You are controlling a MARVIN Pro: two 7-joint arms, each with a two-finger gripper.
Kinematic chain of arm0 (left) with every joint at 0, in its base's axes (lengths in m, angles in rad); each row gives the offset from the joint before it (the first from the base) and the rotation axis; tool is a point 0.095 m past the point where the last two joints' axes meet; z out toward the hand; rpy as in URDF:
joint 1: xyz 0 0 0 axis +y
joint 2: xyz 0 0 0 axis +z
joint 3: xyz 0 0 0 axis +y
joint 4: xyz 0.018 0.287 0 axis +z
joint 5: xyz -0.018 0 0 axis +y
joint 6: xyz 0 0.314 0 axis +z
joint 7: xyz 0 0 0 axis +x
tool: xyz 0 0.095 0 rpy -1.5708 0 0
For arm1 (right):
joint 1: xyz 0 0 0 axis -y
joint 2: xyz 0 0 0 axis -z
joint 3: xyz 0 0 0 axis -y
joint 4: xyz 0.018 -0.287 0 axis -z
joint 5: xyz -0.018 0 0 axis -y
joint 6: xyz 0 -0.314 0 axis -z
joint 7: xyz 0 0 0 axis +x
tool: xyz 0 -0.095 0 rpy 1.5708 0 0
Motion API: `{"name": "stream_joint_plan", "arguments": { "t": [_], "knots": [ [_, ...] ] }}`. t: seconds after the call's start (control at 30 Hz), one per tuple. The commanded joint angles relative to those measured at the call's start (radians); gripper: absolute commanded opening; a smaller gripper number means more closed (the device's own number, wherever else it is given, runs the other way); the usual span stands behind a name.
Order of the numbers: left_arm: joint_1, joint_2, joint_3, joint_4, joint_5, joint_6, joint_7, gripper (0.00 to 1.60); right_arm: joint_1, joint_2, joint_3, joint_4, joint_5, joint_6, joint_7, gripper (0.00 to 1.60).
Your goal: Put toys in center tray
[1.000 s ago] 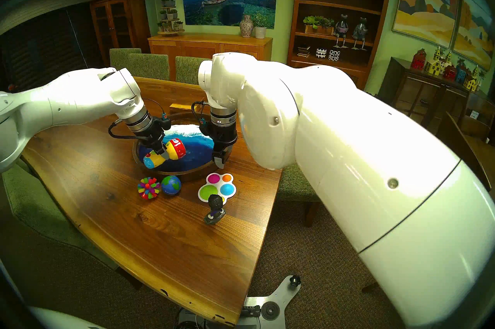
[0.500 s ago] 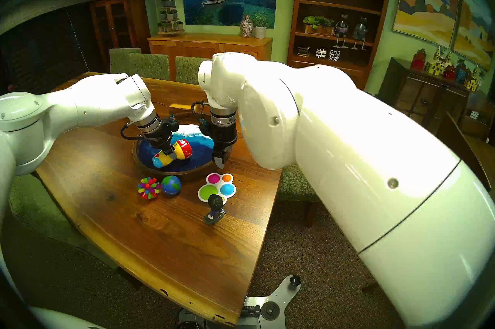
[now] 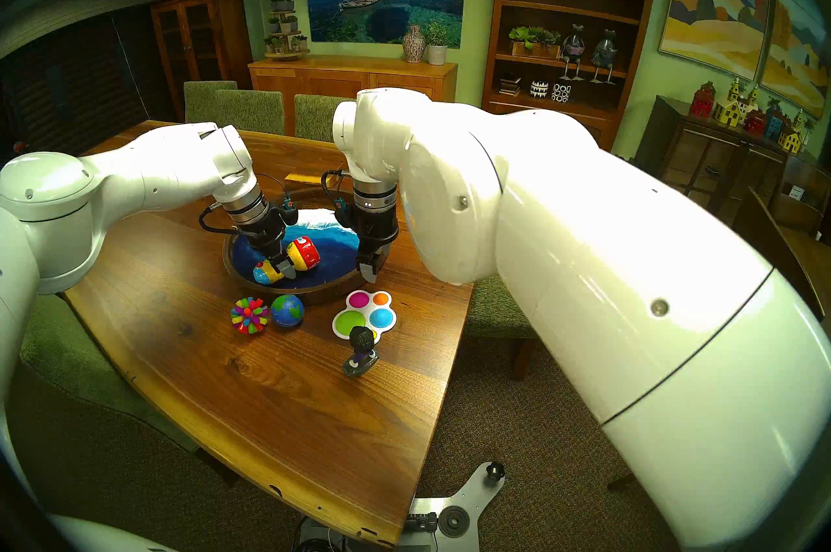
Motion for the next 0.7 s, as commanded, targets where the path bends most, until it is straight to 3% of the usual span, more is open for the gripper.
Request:
{"name": "stream_joint_plan", "arguments": {
  "t": [0.0,0.37,0.67],
  "knots": [
    [-0.109,0.034,-0.019,-0.038,0.004,-0.01,-0.046,1.6,0.032,0.0,0.002,0.019,0.002,-0.001,0.001,1.6],
    [-0.158,0.091,-0.111,-0.092,0.077,-0.019,-0.067,1.6,0.031,0.0,0.001,0.018,0.001,-0.001,0.0,1.6],
    [-0.221,0.211,-0.156,-0.222,0.128,-0.013,-0.135,1.6,0.028,0.0,0.001,0.018,0.001,-0.001,-0.001,1.6]
  ]
}}
